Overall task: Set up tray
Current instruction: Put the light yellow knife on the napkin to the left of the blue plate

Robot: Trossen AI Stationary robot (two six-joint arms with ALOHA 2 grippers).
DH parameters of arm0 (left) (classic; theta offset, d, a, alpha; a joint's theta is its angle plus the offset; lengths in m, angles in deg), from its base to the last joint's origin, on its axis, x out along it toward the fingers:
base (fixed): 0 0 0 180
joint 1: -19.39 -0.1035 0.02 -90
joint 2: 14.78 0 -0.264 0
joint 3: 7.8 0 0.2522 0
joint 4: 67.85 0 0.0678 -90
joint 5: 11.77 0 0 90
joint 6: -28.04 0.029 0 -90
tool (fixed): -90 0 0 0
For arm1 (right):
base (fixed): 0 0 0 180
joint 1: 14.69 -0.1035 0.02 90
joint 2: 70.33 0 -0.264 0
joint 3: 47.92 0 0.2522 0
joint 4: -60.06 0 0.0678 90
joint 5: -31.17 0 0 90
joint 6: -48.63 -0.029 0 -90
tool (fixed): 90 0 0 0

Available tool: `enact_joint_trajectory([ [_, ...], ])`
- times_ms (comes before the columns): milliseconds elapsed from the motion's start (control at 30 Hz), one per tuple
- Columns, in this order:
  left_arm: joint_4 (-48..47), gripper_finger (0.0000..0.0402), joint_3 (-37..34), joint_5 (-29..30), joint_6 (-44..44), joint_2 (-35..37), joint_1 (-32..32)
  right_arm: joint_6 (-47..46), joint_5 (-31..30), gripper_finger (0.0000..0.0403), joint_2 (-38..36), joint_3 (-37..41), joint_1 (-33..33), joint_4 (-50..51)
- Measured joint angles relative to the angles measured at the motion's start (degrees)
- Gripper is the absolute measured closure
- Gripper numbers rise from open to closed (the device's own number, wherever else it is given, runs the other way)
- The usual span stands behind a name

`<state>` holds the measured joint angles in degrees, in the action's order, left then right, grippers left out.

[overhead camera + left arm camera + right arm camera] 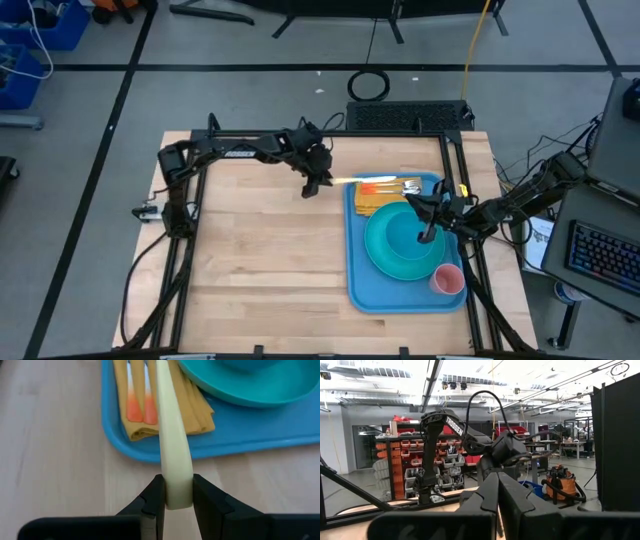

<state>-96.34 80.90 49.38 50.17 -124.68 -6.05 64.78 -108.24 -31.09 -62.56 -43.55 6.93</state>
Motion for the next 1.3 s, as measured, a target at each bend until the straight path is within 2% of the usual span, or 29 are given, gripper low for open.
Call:
enact_joint_trajectory([
  [267, -2.3, 0.0324, 6.4, -2.1, 0.6, -5.8, 0.4, 0.0, 0.0, 0.0403, 0.0, 0.0, 0.0, 0.5],
  [700, -7.2, 0.0324, 15.9, -2.1, -1.3, -13.7, 1.6, 0.0, 0.0, 0.0403, 0.0, 0.0, 0.0, 1.1],
  [933, -10.2, 0.0324, 19.7, -2.0, -3.7, -15.4, 2.9, 0.0, 0.0, 0.0403, 0.0, 0.0, 0.0, 1.2],
  [1300, -10.7, 0.0324, 21.0, 0.0, -7.6, -15.6, 5.5, 0.0, 0.0, 0.0403, 0.0, 0.0, 0.0, 1.7],
])
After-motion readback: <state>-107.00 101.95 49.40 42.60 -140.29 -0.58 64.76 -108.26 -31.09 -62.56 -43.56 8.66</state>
